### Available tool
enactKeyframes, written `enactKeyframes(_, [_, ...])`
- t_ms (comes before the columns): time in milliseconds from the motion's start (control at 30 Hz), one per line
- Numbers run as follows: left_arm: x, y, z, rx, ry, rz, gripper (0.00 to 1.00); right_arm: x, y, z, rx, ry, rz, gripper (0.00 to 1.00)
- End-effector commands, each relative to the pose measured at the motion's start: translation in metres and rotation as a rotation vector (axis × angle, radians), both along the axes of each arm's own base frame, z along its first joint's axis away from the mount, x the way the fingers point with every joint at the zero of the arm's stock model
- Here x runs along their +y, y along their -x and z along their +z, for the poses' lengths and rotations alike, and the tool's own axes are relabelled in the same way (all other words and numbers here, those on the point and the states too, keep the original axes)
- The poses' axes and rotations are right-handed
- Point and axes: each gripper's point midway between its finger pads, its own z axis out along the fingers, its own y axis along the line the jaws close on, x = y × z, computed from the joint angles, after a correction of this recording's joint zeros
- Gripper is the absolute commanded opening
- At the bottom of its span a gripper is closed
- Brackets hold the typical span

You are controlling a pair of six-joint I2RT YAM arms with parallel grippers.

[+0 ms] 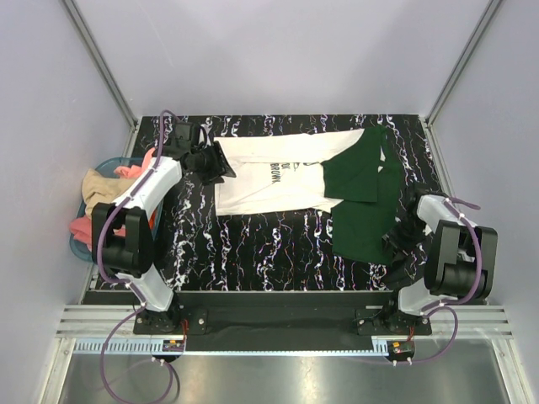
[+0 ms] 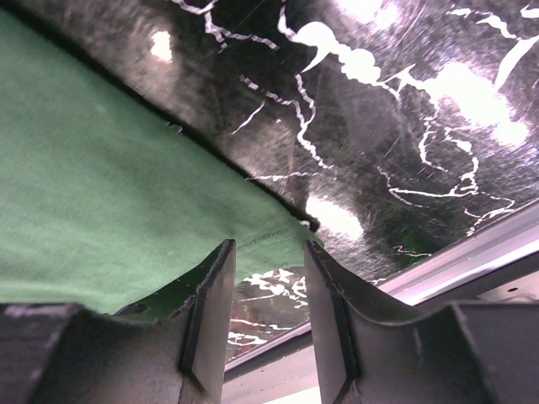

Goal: Fold and stack the t-shirts
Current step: Fold the tshirt

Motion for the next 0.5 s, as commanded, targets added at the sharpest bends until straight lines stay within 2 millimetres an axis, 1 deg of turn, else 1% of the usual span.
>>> enactKeyframes(0, [0.003,-0.005,0.019,-0.063,0.011,0.002,0.52,-0.008,0.001,-0.004,0.025,0.049,-0.018,0.46])
enactKeyframes(133, [0.009,-0.001,0.008,-0.043,-0.026,0.011,0.52,-0.011,0.001,-0.011,0.035,0.062,-0.018,0.48])
enactKeyframes(200, [0.012,0.002,0.007,-0.05,-0.044,0.002,0.52,-0.008,0.003,-0.017,0.045,0.048,-0.022,0.48])
enactKeyframes(233, [0.014,0.004,0.003,-0.048,-0.058,0.006,0.52,-0.008,0.0,-0.018,0.035,0.054,-0.022,0.48])
enactKeyframes(267, [0.016,0.006,0.001,-0.046,-0.068,0.0,0.52,-0.008,0.0,-0.019,0.031,0.051,-0.022,0.46])
enactKeyframes(300, [0.018,0.008,0.0,-0.044,-0.079,-0.001,0.52,-0.009,-0.001,-0.018,0.021,0.056,-0.022,0.42])
enactKeyframes(333, [0.022,0.011,-0.006,-0.031,-0.102,0.004,0.52,-0.01,-0.002,-0.018,0.016,0.063,-0.022,0.35])
enactKeyframes(367, [0.025,0.015,-0.01,-0.02,-0.123,0.001,0.52,-0.01,0.0,-0.018,0.018,0.066,-0.021,0.14])
enactKeyframes(400, [0.031,0.022,-0.017,0.002,-0.151,0.008,0.51,-0.011,0.0,-0.014,0.002,0.072,-0.023,0.03])
enactKeyframes(433, [0.034,0.025,-0.021,0.007,-0.165,0.013,0.51,-0.01,-0.002,-0.011,-0.012,0.072,-0.023,0.0])
enactKeyframes(467, [0.037,0.03,-0.025,0.023,-0.18,0.016,0.51,-0.01,-0.003,-0.007,-0.026,0.071,-0.027,0.0])
